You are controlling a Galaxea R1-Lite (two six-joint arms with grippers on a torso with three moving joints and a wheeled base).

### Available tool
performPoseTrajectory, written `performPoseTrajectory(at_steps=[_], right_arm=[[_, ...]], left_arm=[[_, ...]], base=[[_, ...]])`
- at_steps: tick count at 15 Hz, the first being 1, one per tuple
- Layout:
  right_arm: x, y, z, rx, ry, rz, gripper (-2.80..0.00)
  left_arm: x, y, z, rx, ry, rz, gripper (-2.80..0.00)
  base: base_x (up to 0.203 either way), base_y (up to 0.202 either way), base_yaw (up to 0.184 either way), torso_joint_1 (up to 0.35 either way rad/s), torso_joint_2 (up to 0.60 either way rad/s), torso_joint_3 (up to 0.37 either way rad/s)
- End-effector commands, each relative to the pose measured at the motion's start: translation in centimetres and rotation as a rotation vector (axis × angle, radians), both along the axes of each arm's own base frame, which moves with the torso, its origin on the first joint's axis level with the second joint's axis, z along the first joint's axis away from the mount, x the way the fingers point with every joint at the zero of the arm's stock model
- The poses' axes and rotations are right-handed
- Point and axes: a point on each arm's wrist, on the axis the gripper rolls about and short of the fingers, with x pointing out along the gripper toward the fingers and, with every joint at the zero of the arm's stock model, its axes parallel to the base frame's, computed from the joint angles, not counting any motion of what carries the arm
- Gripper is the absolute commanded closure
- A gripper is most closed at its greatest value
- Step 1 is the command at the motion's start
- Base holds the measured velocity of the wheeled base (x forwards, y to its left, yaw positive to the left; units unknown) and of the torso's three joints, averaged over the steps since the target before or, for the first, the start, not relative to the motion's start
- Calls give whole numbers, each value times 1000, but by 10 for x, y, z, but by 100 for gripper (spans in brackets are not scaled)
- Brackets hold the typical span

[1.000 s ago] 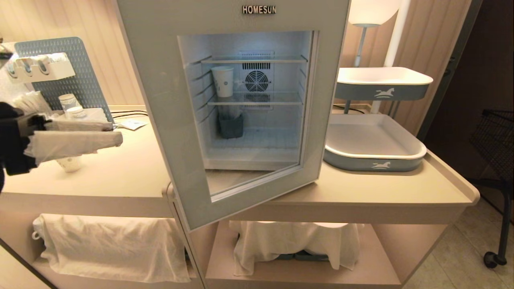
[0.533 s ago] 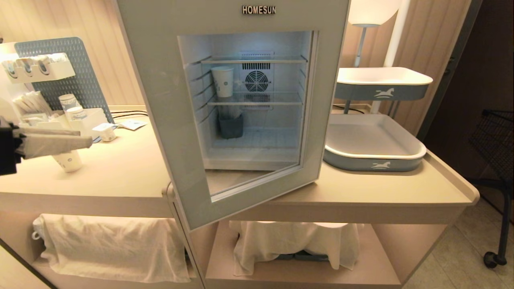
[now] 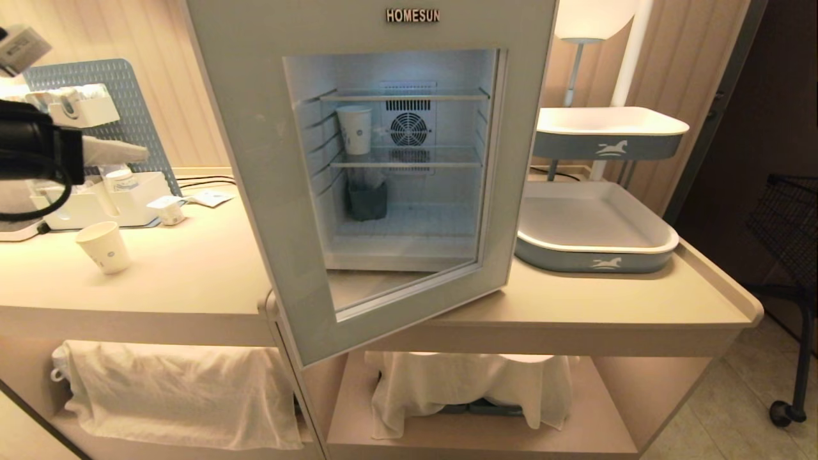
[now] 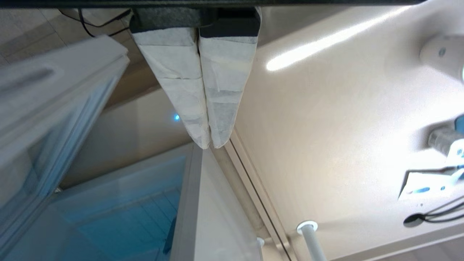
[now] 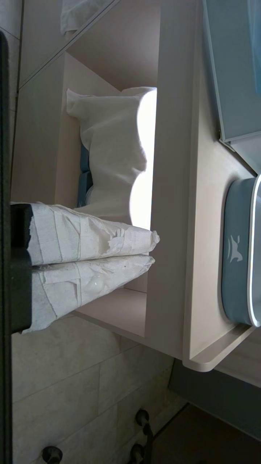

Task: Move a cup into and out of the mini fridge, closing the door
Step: Open the freezer door

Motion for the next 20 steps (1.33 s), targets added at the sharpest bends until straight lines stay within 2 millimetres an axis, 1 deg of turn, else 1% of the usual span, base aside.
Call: performPoseTrajectory(at_steps=[1,3,6,7,9,12,15,17,20], right_arm=[[0,0,0,-1,1,1,0],[0,0,0,-1,1,1,0],[0,0,0,-1,1,1,0],[0,0,0,-1,1,1,0],[0,0,0,-1,1,1,0],[0,0,0,-1,1,1,0],[0,0,0,-1,1,1,0],[0,0,0,-1,1,1,0],[0,0,0,-1,1,1,0]], left_arm=[[34,1,-13,-14,33,-25,0],[53,-18,-11,-78,21,-70,0],[76,-47,-7,-273,21,-108,0],[82,-55,-8,-300,23,-125,0],[89,-63,-8,-304,4,-147,0],[85,-76,-6,-331,18,-175,0],[71,-91,5,-435,69,-196,0],[66,-95,7,-452,81,-203,0],[54,-106,14,-483,86,-237,0]], base=[[0,0,0,0,0,0],[0,0,0,0,0,0],[0,0,0,0,0,0],[0,0,0,0,0,0],[0,0,0,0,0,0],[0,0,0,0,0,0],[0,0,0,0,0,0],[0,0,0,0,0,0],[0,0,0,0,0,0]])
